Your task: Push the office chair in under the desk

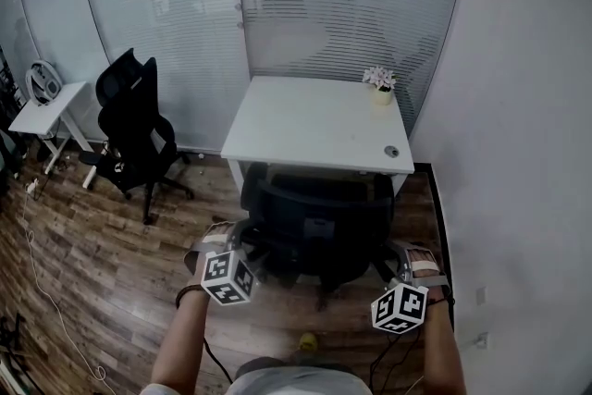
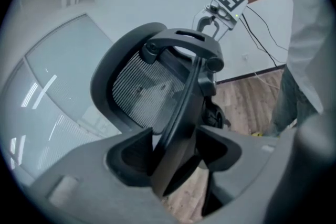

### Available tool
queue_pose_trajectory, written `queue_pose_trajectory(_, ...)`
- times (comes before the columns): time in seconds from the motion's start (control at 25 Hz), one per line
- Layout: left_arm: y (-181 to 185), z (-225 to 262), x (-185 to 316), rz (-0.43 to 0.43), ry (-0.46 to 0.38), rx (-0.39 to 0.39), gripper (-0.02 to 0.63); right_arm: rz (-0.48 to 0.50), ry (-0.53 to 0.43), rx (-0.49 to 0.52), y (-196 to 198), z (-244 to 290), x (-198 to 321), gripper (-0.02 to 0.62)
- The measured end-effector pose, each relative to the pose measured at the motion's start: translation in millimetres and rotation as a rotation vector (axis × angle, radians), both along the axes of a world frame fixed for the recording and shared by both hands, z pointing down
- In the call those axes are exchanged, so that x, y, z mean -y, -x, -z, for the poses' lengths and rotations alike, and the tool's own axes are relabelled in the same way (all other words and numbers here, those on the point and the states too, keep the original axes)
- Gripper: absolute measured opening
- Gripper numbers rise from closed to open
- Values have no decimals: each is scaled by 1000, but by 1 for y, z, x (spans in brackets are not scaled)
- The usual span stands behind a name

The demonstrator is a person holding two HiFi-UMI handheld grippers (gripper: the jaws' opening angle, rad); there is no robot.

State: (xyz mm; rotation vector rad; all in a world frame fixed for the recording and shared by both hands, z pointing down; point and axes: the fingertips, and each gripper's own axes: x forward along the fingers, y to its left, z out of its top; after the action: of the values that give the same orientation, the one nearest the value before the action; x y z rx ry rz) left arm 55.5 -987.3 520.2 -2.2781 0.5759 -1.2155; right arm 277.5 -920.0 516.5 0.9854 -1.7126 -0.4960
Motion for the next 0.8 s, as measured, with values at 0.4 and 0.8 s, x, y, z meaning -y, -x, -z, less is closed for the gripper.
queue_pose_trajectory(0.4, 9, 42, -12, 102, 75, -344, 216, -176, -78, 376, 3, 42, -9, 193)
queue_pose_trajectory(0.8, 51, 92, -8, 251, 24, -654, 141, -388, -231, 663, 19, 75, -13, 130)
